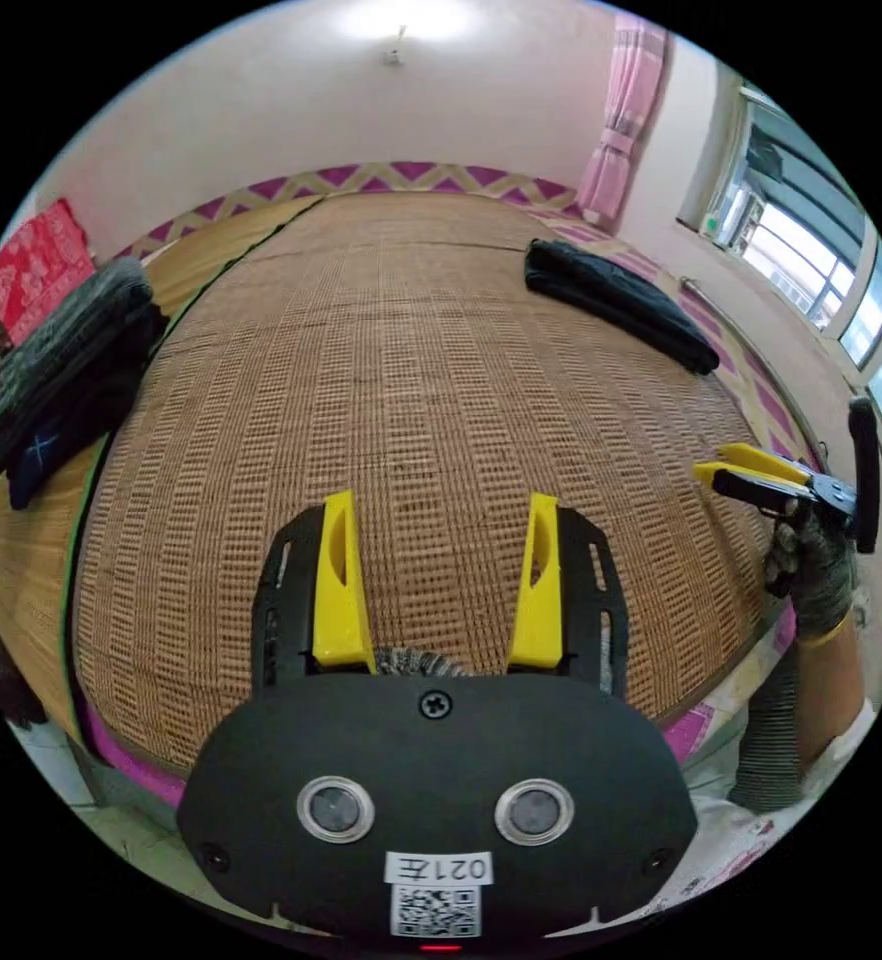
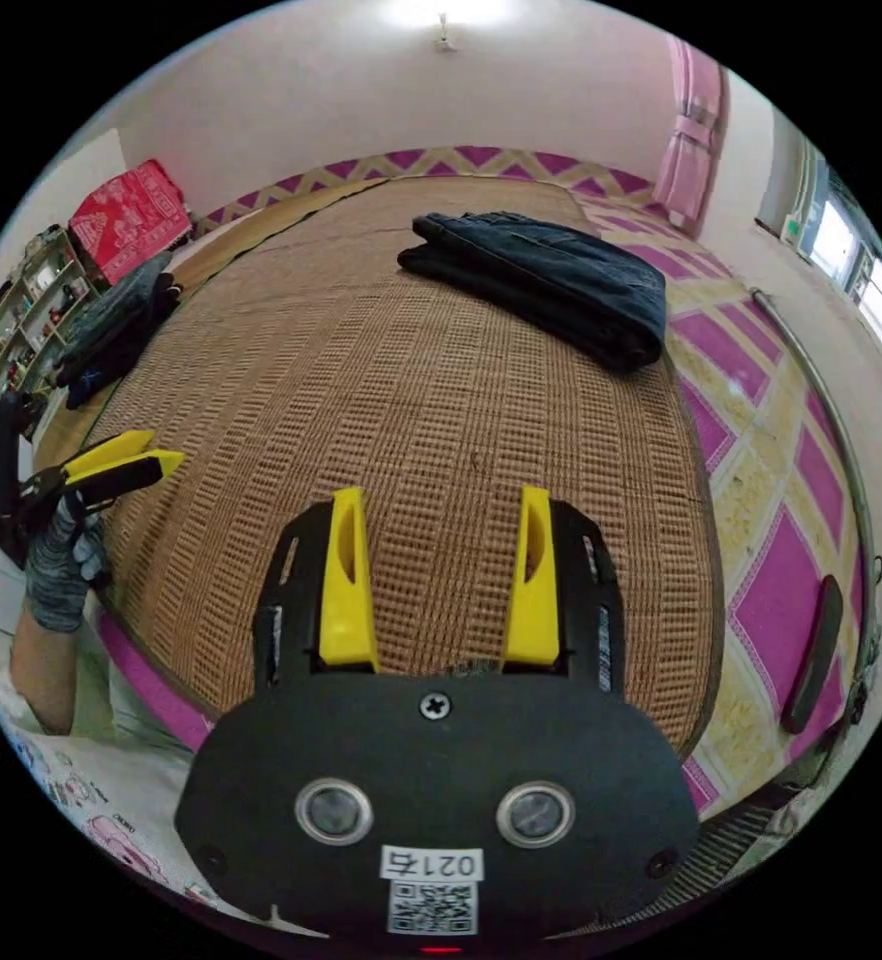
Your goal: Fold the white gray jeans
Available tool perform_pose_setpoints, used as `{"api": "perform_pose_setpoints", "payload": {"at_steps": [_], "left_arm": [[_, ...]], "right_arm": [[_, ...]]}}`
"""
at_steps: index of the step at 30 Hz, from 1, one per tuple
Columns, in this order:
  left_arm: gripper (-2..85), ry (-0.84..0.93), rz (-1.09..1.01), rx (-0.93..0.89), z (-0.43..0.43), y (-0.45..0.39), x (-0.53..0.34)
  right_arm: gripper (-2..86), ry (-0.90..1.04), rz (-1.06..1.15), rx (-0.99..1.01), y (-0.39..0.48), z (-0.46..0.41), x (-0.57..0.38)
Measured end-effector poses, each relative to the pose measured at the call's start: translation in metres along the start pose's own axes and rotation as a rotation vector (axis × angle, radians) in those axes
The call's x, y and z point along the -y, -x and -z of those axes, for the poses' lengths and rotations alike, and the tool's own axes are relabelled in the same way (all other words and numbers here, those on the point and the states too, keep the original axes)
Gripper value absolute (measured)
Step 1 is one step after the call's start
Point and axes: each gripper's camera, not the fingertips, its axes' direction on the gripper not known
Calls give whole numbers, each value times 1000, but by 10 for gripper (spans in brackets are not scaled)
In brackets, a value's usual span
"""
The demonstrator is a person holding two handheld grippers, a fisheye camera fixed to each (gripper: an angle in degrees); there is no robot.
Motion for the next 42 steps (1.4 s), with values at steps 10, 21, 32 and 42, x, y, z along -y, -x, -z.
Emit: {"api": "perform_pose_setpoints", "payload": {"at_steps": [10,21,32,42], "left_arm": [[205,5,12,66,2,-20,-19],[205,8,14,62,13,-33,-38],[206,16,12,71,26,-45,-51],[210,9,17,72,39,-52,-61]], "right_arm": [[204,8,-6,-41,31,-12,-13],[206,12,-15,-44,46,-20,-25],[206,16,-16,-46,54,-25,-37],[205,13,0,-52,58,-28,-46]]}}
